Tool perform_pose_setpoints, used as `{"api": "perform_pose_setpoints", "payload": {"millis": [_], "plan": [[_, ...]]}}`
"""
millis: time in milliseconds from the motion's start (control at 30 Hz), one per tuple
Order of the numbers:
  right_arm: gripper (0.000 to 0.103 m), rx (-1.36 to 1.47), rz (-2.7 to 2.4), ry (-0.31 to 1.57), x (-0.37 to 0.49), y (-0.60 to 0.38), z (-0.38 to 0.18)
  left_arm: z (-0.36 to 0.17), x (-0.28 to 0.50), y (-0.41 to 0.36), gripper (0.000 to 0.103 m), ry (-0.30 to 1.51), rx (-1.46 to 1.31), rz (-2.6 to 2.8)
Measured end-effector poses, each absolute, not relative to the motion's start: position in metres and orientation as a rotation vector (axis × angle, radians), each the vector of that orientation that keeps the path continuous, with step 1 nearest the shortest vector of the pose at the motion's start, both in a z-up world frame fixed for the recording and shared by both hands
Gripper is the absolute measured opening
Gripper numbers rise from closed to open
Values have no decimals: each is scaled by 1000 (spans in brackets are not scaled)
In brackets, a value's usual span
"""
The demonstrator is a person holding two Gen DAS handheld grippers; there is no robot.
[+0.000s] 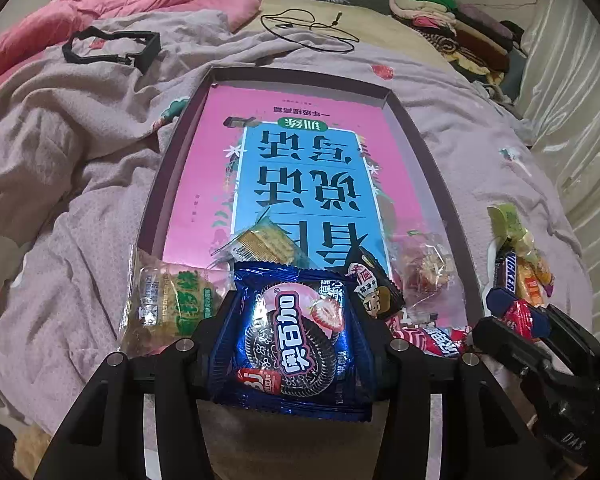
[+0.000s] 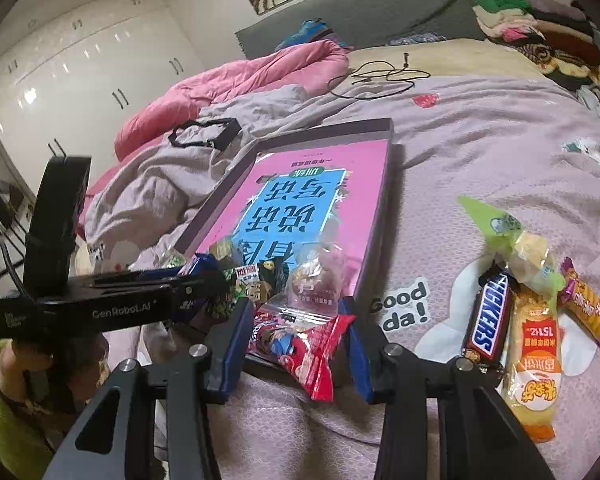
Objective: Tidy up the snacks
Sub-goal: 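Lower the blue cookie pack onto the tray and open the left tool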
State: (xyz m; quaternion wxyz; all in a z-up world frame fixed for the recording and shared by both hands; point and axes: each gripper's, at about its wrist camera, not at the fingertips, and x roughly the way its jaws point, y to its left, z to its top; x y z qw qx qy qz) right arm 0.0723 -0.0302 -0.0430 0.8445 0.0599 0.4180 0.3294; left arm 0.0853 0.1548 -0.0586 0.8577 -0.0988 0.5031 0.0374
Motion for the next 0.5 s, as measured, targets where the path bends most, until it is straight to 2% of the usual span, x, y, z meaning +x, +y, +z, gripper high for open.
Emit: {"api": "perform_pose_setpoints", "payload": {"millis": [233, 300, 500], "plan": [[45, 69, 713, 897, 66, -28, -45, -59, 87, 155, 55, 1054, -209, 69], [41, 48, 709, 893, 63, -28, -45, -58, 86, 154, 59, 1052, -208, 61], [32, 20, 701, 875, 61, -23, -44, -54, 86, 151, 61, 1043, -186, 59]]}}
